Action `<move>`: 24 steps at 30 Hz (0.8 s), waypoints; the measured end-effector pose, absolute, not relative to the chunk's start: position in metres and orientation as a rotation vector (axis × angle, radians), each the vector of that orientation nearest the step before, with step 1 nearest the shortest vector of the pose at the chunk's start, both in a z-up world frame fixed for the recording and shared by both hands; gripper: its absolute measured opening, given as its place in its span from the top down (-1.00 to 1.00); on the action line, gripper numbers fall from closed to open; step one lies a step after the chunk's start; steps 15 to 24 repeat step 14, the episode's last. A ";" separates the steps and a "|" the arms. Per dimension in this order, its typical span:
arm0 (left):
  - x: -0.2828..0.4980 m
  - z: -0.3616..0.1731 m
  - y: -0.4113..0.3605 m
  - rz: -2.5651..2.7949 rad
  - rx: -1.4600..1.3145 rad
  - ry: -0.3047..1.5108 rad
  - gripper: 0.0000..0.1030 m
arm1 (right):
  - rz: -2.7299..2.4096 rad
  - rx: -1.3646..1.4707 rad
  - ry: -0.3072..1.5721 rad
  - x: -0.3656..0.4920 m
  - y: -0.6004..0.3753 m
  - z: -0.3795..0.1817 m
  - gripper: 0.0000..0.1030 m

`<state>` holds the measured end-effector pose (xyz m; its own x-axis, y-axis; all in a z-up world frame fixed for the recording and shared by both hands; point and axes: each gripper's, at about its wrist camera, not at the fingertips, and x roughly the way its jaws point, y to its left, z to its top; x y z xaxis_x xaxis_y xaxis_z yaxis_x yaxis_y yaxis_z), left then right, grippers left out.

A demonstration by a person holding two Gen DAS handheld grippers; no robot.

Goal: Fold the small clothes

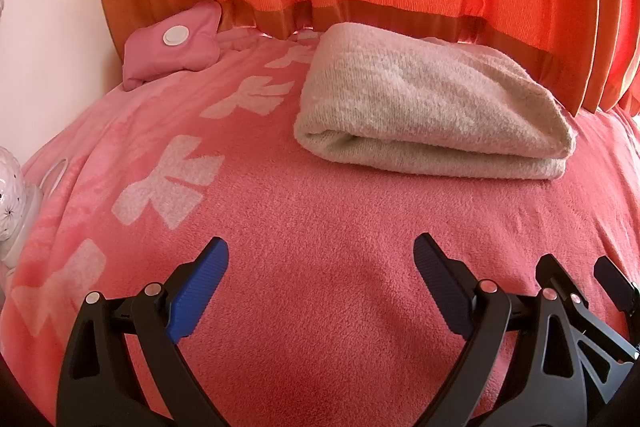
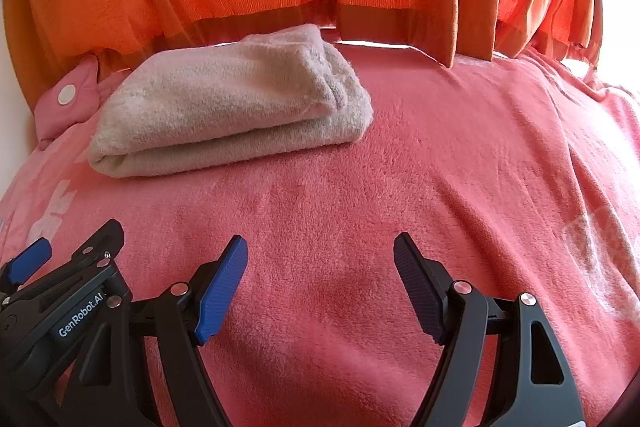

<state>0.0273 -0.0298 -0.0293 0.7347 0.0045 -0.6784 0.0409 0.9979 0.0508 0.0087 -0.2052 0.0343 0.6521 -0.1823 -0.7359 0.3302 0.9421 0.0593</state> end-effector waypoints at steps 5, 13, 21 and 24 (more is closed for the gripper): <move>0.027 -0.029 -0.030 -0.024 0.061 0.742 -0.75 | -0.294 0.191 0.806 0.009 -0.205 0.035 -0.42; 0.026 -0.029 -0.034 -0.040 0.066 0.747 -0.64 | -0.293 0.194 0.799 0.007 -0.205 0.037 -0.42; 0.027 -0.029 -0.034 -0.043 0.066 0.747 -0.64 | -0.293 0.203 0.798 0.007 -0.206 0.037 -0.43; 0.027 -0.029 -0.034 -0.043 0.066 0.747 -0.64 | -0.293 0.203 0.798 0.007 -0.206 0.037 -0.43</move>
